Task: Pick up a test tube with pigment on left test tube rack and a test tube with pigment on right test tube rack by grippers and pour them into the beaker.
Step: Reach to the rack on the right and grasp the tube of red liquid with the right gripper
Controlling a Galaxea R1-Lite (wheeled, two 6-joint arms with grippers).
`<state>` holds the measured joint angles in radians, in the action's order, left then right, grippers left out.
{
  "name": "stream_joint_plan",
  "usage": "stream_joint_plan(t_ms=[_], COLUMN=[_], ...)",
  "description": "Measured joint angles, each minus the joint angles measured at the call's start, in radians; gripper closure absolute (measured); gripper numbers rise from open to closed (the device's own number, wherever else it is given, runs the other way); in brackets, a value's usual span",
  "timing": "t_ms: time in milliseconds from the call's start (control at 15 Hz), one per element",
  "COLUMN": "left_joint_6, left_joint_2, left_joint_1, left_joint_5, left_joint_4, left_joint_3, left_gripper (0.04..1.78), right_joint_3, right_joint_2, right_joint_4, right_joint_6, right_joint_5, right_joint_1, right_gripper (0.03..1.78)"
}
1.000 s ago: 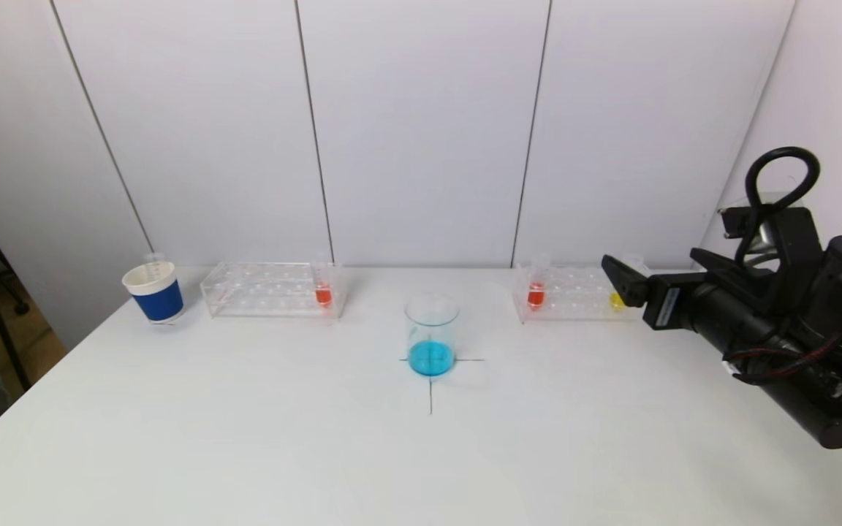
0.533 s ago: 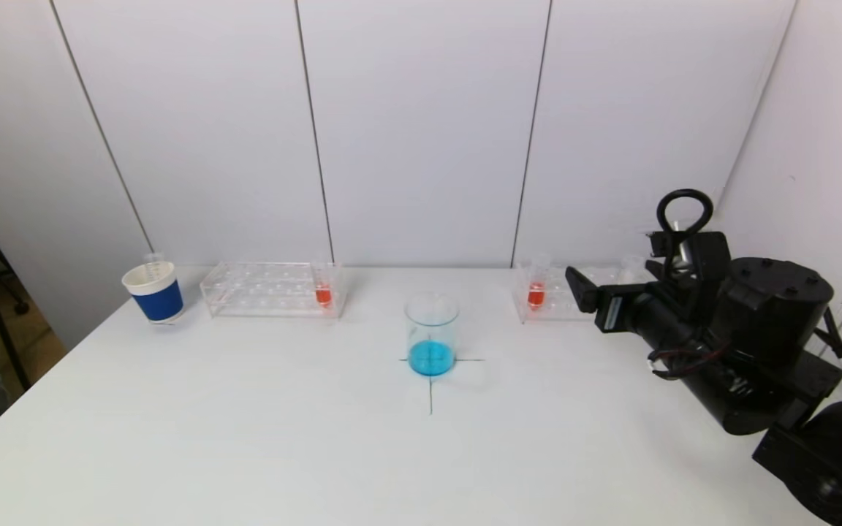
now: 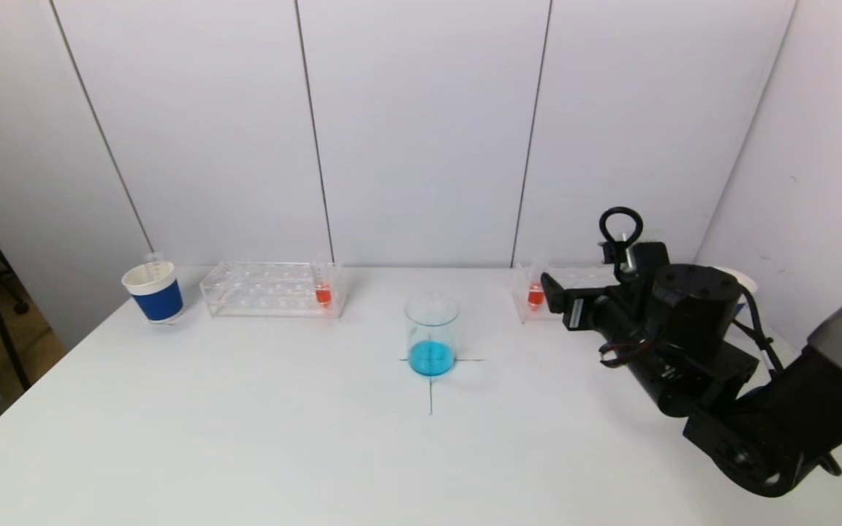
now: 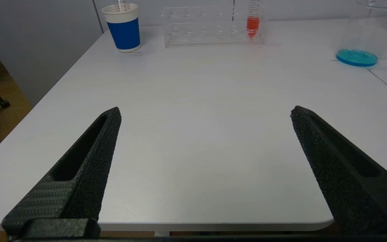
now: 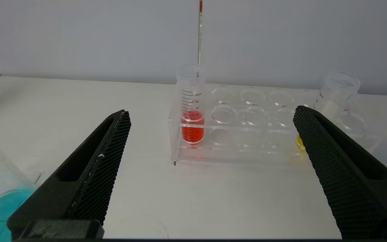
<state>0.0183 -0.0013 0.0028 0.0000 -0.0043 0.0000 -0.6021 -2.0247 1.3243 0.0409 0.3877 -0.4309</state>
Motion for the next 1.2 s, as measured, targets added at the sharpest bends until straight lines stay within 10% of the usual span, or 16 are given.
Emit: stream_joint_plan(t_ms=[1200], left_joint_6=[0.0], left_joint_2=[0.0], left_joint_1=[0.0], left_joint_5=[0.0], left_joint_4=[0.0], left_joint_3=[0.0], left_gripper=[0.06], right_joint_3=[-0.251], right_joint_2=[-0.254], right_joint_4=[0.032], right_joint_6=[-0.001], right_joint_5=[0.051], right_joint_1=[0.003], right_gripper=[0.05])
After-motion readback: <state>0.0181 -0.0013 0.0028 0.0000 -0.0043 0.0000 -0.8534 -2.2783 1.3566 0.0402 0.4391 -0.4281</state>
